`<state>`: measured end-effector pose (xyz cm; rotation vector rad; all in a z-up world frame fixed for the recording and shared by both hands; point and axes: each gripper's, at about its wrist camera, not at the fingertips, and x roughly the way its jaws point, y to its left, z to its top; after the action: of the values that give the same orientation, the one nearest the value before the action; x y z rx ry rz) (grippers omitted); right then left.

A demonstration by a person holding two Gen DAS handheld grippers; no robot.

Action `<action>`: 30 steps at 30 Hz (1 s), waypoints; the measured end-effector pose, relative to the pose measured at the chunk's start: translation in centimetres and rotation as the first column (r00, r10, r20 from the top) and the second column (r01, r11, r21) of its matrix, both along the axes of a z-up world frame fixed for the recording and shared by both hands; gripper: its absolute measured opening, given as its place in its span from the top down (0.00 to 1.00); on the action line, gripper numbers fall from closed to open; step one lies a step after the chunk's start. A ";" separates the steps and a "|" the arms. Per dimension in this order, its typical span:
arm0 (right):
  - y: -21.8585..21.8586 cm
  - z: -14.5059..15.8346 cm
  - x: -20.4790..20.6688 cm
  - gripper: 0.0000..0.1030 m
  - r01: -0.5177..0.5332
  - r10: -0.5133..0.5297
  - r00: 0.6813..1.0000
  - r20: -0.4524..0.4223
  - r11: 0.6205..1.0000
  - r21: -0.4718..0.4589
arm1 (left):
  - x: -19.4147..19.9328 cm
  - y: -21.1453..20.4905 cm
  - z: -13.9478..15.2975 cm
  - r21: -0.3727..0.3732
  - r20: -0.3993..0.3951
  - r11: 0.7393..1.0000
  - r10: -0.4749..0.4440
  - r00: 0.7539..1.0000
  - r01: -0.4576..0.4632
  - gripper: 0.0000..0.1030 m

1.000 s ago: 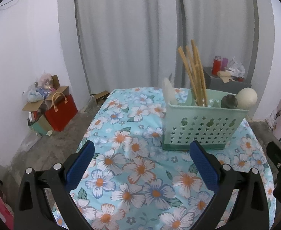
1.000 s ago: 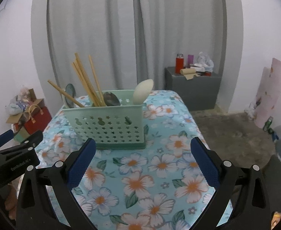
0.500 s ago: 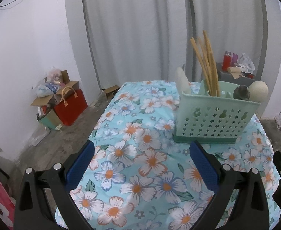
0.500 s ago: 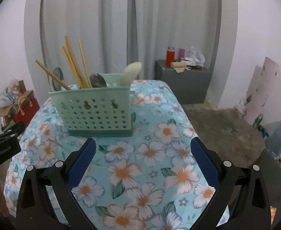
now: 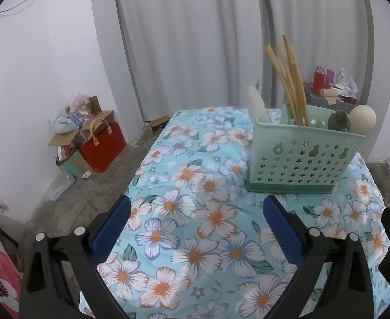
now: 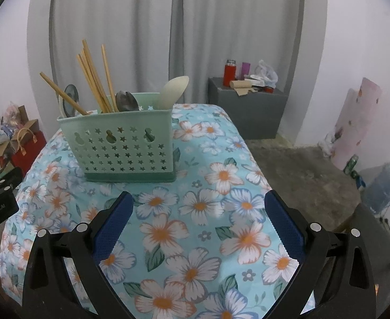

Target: Organize utensils

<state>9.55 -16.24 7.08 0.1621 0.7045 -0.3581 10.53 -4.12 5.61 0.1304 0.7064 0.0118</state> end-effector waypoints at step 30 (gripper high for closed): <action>0.6 0.1 0.2 0.08 -0.040 0.040 0.999 -0.001 0.999 0.035 | 0.0 0.0 -0.1 -0.025 -0.029 1.000 -0.006 1.000 0.005 0.05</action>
<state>9.78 -15.62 7.23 0.1811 0.7153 -0.3079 10.55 -4.13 5.53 0.1090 0.7355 -0.0039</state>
